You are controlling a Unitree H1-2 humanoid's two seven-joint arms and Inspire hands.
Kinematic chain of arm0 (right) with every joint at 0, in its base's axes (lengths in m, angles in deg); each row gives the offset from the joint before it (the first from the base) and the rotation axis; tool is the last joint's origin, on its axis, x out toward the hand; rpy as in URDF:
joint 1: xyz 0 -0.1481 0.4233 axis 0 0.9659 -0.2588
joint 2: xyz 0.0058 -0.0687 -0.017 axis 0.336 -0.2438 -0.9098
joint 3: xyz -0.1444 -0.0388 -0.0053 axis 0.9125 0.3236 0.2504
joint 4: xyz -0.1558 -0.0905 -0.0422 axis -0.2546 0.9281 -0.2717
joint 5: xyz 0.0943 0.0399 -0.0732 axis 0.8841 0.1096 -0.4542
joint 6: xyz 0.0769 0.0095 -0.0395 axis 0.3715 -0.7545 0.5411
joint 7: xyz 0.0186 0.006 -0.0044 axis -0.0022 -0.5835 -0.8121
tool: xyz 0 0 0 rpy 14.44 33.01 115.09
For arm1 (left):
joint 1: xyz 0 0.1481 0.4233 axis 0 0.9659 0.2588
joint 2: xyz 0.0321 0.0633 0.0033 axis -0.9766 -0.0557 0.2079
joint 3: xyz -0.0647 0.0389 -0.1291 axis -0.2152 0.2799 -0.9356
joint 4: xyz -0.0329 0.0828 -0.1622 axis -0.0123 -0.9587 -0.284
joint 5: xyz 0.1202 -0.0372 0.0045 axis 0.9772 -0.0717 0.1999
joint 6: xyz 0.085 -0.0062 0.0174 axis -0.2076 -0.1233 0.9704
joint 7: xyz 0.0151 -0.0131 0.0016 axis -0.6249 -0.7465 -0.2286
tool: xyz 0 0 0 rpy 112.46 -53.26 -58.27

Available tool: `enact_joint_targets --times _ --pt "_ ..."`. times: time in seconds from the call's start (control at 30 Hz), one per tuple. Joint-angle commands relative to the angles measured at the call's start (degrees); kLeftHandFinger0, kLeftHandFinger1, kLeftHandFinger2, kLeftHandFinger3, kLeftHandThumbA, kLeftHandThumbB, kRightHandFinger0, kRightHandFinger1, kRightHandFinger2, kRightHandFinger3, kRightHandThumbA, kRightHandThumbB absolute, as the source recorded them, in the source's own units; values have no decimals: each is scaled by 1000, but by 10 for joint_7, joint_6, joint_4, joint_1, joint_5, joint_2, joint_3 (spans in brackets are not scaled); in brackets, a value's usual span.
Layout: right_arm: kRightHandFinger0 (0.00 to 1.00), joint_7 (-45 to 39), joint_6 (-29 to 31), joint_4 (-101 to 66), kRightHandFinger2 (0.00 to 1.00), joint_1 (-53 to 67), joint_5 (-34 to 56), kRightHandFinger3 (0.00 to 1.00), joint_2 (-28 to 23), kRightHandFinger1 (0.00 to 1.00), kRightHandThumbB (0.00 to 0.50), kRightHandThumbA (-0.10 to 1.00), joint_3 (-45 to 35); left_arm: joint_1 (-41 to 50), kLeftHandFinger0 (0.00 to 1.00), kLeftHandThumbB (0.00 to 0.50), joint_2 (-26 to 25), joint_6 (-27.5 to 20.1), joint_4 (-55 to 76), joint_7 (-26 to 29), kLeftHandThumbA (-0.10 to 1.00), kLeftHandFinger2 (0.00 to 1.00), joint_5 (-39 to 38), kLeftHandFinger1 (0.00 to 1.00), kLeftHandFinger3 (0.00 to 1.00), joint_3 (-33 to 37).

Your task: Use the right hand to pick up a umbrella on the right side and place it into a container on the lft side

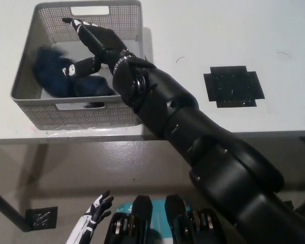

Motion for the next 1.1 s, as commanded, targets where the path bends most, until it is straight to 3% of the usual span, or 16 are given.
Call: enact_joint_targets --times 0.0,0.27,0.33,0.4,0.53,0.67,0.8,0.87,0.93,0.97,1.07 --pt "1000 -40 -14 -28 1000 -26 11 1000 -14 1000 481 1000 -7 -5 1000 174 -9 -4 13 -16 1000 1000 -1 1000 1000 7" --pt "1000 -50 -18 -57 1000 -23 13 1000 -43 1000 470 1000 -14 -11 1000 165 -4 6 16 -15 1000 1000 1 1000 1000 6" --pt "1000 -48 -7 -78 1000 -20 16 1000 -67 1000 489 1000 -20 -12 1000 165 -5 8 19 -16 1000 1000 3 1000 1000 7" --pt "1000 -64 -11 -143 1000 -2 33 1000 -101 1000 433 1000 -42 -14 1000 163 -6 10 21 -16 1000 1000 3 1000 1000 6" --pt "1000 -89 -25 -313 1000 54 70 1000 -169 1000 404 1000 -100 -15 1000 174 -12 14 26 -17 1000 1000 0 1000 1000 1" --pt "1000 -139 -83 -582 1000 164 117 1000 -250 1000 397 1000 -166 -17 1000 169 -14 8 23 -12 1000 1000 -3 1000 1000 -8" --pt "1000 -138 -99 -787 1000 305 184 1000 -300 1000 387 1000 -243 -12 1000 160 -21 7 20 -12 1000 1000 -3 1000 1000 -14" --pt "1000 -138 -112 -828 1000 339 203 1000 -302 1000 398 1000 -259 -9 1000 152 -20 1 15 -11 1000 1000 -7 1000 1000 -16" --pt "1000 -141 -124 -905 1000 420 265 1000 -300 1000 349 1000 -283 -7 1000 159 -20 -8 2 -10 1000 1000 -10 1000 1000 -20" --pt "1000 -141 -123 -927 1000 449 272 1000 -302 1000 367 1000 -285 -7 1000 161 -20 -9 0 -7 1000 1000 -6 1000 1000 -20" --pt "1000 -137 -93 -989 1000 562 303 1000 -301 1000 354 1000 -276 0 1000 159 -18 -10 -4 -4 1000 1000 -4 1000 1000 -20"
